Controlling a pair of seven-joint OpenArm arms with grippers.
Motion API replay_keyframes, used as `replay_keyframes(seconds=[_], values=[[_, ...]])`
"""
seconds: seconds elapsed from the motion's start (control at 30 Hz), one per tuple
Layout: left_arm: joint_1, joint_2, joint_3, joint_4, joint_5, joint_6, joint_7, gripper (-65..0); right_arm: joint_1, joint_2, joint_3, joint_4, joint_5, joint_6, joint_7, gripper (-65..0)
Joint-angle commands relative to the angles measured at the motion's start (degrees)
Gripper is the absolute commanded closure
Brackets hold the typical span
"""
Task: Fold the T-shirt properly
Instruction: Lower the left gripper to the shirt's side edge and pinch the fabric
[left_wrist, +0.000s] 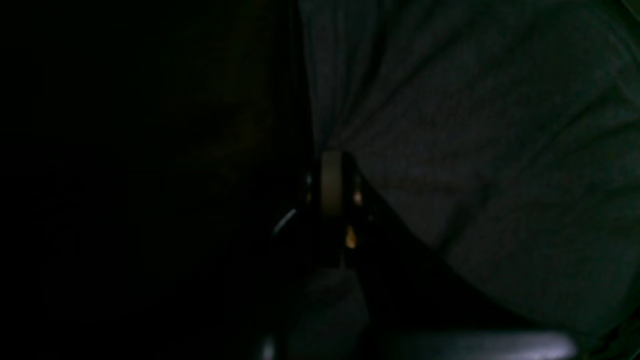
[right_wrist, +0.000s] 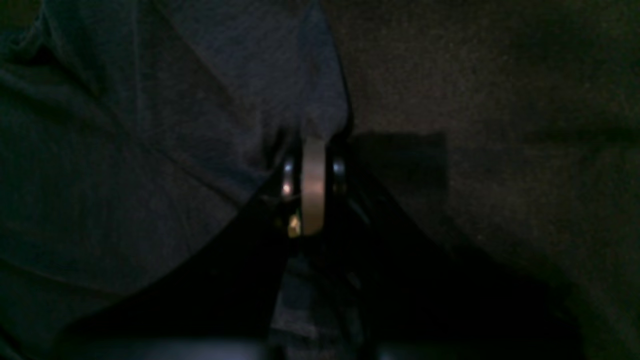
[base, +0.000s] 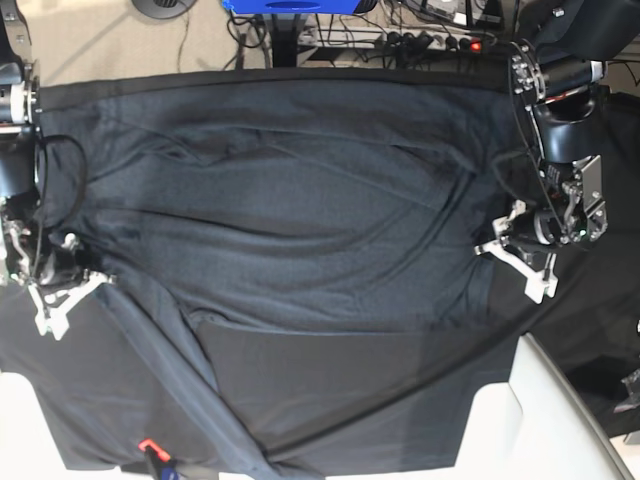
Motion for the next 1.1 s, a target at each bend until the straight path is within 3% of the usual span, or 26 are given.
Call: replay_keyframes(seconds=[0.0,0.23,0.4,0.7,1.07], values=[[-0.73,-1.36,-0.05,0.47,0.38,0.10,0.59,0.0,1.79,0.98,0.17,0.92,0.39,0.30,1.03,-0.8],[6.22,-1.18,-0.05,10.49,0.30,0.62,0.86,0.0,1.79,0.98,0.17,0.92,0.31,0.30,1.03,-0.8],[11.14,0.22,-0.13,17.70,0.30,5.37,3.58,0.0,1.79,0.98,0.17,0.92,0.31,0.30,1.03,-0.8],[12.11,0.58,-0.13,20.16,0.38,5.55,3.93,0.0,1.79,0.81,0.17,0.92,0.31,0.30,0.94,-0.8],[11.93,-0.57,-1.01,25.26,0.47,5.72,6.04,-40.5,1.79,0.54,0.17,0.92,0.31,0.30,0.94,-0.8]])
